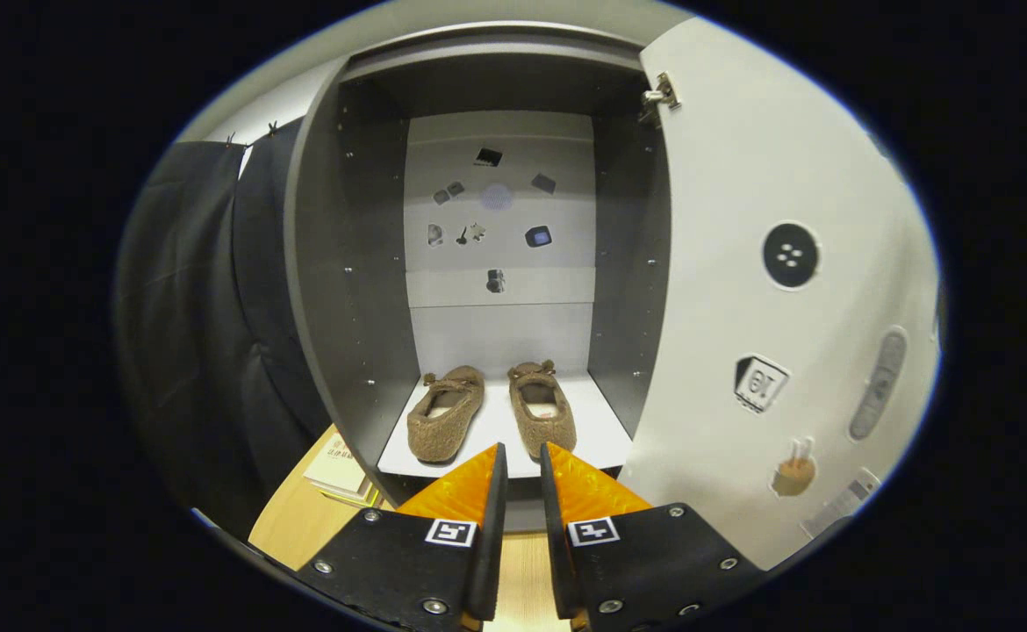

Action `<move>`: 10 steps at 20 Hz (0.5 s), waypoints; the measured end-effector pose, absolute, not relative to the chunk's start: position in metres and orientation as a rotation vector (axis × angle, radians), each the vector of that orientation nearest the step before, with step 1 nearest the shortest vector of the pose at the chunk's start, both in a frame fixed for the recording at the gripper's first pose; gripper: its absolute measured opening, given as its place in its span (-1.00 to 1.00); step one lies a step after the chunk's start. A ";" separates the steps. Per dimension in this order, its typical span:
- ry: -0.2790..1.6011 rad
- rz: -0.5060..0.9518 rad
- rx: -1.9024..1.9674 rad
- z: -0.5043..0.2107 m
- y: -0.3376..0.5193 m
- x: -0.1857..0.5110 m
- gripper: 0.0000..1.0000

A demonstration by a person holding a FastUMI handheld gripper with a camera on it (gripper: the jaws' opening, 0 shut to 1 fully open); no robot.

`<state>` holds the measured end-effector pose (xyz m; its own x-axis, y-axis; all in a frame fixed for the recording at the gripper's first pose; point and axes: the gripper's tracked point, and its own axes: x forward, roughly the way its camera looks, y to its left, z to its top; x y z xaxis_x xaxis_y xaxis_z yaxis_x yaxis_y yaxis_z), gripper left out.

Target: Open the shoe cabinet door, grab the shoes and put them into the shoe cabinet, then close the shoe cabinet door.

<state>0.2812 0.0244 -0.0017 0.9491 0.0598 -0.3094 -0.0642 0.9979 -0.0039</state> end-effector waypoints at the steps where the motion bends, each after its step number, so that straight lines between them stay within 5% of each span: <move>1: 0.311 0.060 -0.007 0.000 0.023 0.270 -0.52; 10: 0.222 0.025 0.021 0.036 -0.012 0.164 -0.36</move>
